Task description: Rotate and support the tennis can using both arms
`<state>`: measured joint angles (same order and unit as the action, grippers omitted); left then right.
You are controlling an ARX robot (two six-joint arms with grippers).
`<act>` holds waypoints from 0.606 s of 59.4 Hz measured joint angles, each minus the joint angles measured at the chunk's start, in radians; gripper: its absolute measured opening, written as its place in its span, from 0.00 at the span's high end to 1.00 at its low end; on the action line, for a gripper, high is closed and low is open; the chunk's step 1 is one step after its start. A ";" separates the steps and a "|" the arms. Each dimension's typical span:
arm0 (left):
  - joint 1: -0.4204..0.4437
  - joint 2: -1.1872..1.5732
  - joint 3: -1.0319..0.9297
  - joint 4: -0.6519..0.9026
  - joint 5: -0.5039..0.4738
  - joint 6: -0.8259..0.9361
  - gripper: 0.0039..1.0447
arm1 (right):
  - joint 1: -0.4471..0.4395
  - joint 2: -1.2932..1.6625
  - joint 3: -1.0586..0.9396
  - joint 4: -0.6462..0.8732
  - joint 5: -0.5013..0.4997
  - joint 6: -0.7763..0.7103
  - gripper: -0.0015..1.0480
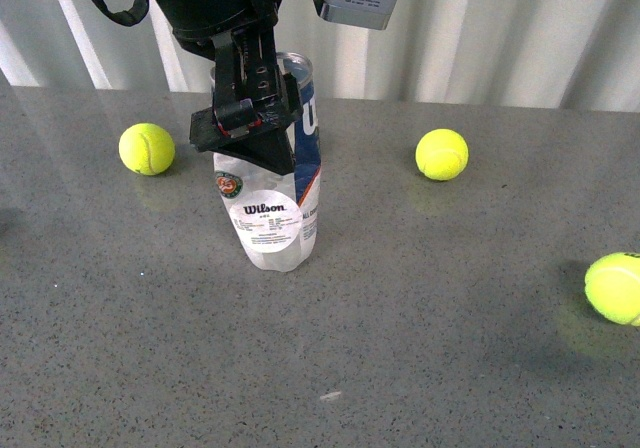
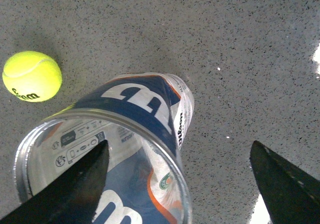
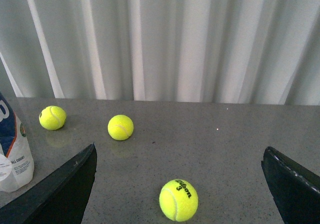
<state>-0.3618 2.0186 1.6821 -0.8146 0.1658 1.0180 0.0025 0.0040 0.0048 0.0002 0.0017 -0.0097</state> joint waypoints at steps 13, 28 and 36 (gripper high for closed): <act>0.048 -0.080 0.006 0.055 0.093 -0.087 0.06 | 0.000 0.000 0.000 0.000 0.000 0.000 0.07; 0.154 -0.409 -0.189 0.503 0.160 -0.426 0.06 | 0.000 0.000 0.000 0.000 0.000 0.000 0.07; 0.229 -0.602 -0.357 0.734 0.169 -0.696 0.06 | 0.000 0.000 0.000 0.000 0.000 0.000 0.07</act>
<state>-0.1329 1.4162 1.3251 -0.0807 0.3351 0.3222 0.0021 0.0040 0.0048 0.0002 0.0017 -0.0097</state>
